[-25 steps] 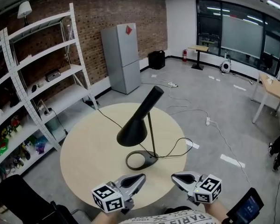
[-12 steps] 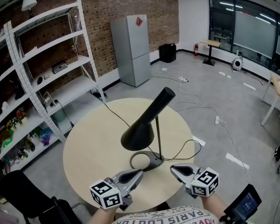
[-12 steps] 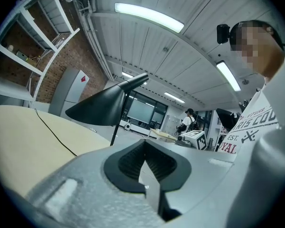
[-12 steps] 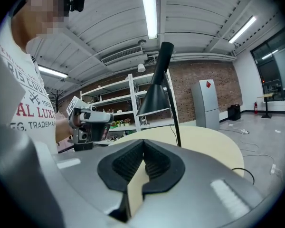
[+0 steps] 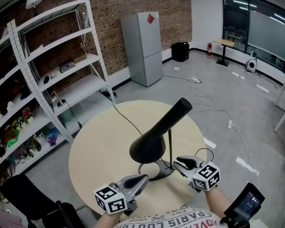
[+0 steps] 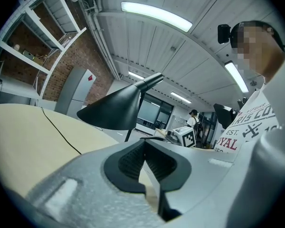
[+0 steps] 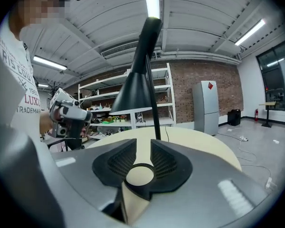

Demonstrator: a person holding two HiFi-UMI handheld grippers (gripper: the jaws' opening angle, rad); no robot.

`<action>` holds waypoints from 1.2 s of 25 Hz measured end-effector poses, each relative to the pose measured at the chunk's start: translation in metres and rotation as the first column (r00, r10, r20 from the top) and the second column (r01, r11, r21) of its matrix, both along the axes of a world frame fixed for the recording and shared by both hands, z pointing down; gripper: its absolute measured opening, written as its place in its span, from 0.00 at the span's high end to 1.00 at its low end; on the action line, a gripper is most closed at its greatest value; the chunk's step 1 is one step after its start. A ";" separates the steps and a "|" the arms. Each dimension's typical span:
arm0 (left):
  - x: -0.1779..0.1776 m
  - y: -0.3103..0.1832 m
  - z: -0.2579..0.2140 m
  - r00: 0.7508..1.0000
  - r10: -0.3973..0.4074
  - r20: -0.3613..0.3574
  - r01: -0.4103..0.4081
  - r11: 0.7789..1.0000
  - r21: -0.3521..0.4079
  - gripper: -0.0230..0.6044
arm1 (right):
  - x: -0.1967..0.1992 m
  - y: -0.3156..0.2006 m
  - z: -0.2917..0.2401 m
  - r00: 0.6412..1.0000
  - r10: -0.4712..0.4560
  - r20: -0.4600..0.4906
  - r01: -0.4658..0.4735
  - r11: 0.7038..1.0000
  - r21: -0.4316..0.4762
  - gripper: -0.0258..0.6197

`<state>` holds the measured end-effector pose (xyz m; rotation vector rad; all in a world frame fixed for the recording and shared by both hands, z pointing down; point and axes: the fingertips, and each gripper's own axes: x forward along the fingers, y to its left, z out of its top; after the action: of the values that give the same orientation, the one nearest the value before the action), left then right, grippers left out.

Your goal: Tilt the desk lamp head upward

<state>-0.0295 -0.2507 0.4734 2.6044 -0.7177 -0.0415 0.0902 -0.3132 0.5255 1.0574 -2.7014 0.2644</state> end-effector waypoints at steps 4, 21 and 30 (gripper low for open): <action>-0.008 -0.007 0.003 1.000 -0.021 -0.004 0.021 1.000 -0.008 0.97 | -0.007 -0.023 0.007 0.999 0.000 -0.046 0.001 1.000 0.016 0.78; -0.019 -0.027 0.012 0.998 -0.061 -0.020 0.059 0.996 -0.061 0.97 | -0.011 -0.055 0.012 0.995 0.016 -0.094 -0.012 0.999 0.051 0.89; -0.019 -0.035 0.011 0.997 -0.078 -0.030 0.076 0.995 -0.062 0.97 | -0.010 -0.058 0.013 0.995 0.001 -0.098 0.003 0.999 0.048 0.89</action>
<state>-0.0484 -0.2857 0.4848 2.5117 -0.7948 -0.0833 0.0800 -0.3707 0.5389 1.0537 -2.6329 0.1438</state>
